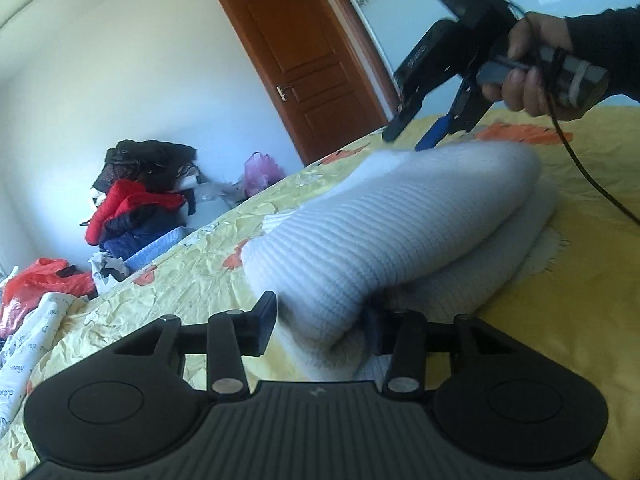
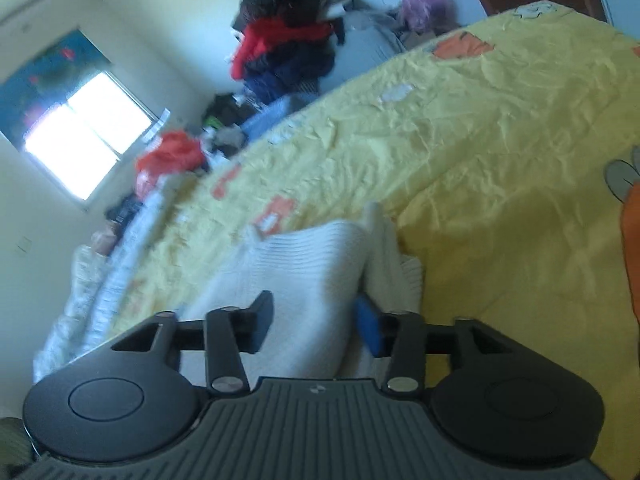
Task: Fold small clothes
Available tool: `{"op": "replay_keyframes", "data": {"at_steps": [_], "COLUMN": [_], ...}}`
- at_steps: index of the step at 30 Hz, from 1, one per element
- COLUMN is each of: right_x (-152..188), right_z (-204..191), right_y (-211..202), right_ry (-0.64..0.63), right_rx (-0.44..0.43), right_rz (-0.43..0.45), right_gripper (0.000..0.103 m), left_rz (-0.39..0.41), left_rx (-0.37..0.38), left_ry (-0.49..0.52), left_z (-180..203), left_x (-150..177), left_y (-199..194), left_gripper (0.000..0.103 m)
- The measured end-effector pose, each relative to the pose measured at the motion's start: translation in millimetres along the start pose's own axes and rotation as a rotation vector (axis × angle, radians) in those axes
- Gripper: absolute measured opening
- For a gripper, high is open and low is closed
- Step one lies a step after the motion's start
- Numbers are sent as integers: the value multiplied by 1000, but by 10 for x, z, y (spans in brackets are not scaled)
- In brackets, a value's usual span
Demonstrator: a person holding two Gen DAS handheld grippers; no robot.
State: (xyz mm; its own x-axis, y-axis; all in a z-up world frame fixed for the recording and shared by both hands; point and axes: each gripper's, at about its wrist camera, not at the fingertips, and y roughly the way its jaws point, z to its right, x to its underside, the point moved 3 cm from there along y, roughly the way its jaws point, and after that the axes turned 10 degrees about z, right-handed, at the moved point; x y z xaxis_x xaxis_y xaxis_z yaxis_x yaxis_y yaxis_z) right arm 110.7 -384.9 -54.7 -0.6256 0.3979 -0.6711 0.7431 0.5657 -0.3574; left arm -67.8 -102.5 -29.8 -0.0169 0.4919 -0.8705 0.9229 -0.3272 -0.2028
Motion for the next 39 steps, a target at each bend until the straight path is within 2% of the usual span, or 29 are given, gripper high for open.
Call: {"op": "replay_keyframes", "data": {"at_steps": [1, 3, 7, 8, 9, 10, 12, 15, 16, 19, 21, 23, 24, 26, 29, 30, 31, 34, 36, 39], "right_x": [34, 126, 348, 381, 392, 397, 382, 320, 343, 436, 440, 415, 383, 268, 116, 81, 51, 0, -59, -145], "right_z": [-40, -69, -4, -5, -28, -71, -185, -144, -50, 140, 126, 96, 83, 2, -188, -269, -337, -568, -645, -659], "right_y": [-65, -147, -86, -84, -77, -81, -161, -281, -270, -231, -246, -302, -348, -492, -627, -608, -557, -245, 31, 443], "right_ry": [-8, -15, 3, 7, 0, -12, -103, -137, -131, -33, -13, -14, -9, -8, -31, -41, -51, -100, -89, -51], "right_rx": [-5, 8, 31, 18, 3, -12, -2, 24, 55, 35, 39, 46, 47, 51, 33, 22, 16, 9, 20, 59], "right_rz": [-12, -42, -110, -100, -94, -97, -82, -67, -80, -80, -65, -47, -35, 43, 169, 191, 205, 239, 229, 212], "right_gripper": [55, 55, 55, 44, 36, 22, 18, 10, 5, 4, 7, 21, 23, 37, 56, 58, 58, 63, 67, 78], "left_rz": [4, -2, -40, -49, -57, -56, -66, -80, -82, -90, -93, -101, -95, -82, -27, -8, 18, 93, 105, 26], "left_rx": [-4, -6, 4, 3, -4, -15, -11, 14, 17, -2, -8, 16, 36, 97, 140, 134, 116, 58, 39, 51], "left_ry": [1, 5, -21, -35, -51, -70, -114, -144, -128, -84, -66, -53, -48, -47, -92, -129, -170, -274, -269, -257], "left_z": [-4, -1, 28, 24, 17, 10, -51, -107, -101, -4, 22, -1, -37, -116, -348, -453, -550, -711, -650, -448], "left_x": [5, 27, 49, 44, 35, 9, -44, -30, 11, 105, 90, 71, 64, 65, -3, -72, -154, -405, -505, -554], "left_y": [-32, -39, 96, 144, 189, 190, 169, 93, 102, 119, 111, 73, 20, -142, -362, -375, -360, -120, 186, 724], "left_gripper": [53, 57, 56, 56, 50, 42, 37, 33, 32, 32, 33, 36, 37, 41, 56, 63, 66, 72, 72, 72]}}
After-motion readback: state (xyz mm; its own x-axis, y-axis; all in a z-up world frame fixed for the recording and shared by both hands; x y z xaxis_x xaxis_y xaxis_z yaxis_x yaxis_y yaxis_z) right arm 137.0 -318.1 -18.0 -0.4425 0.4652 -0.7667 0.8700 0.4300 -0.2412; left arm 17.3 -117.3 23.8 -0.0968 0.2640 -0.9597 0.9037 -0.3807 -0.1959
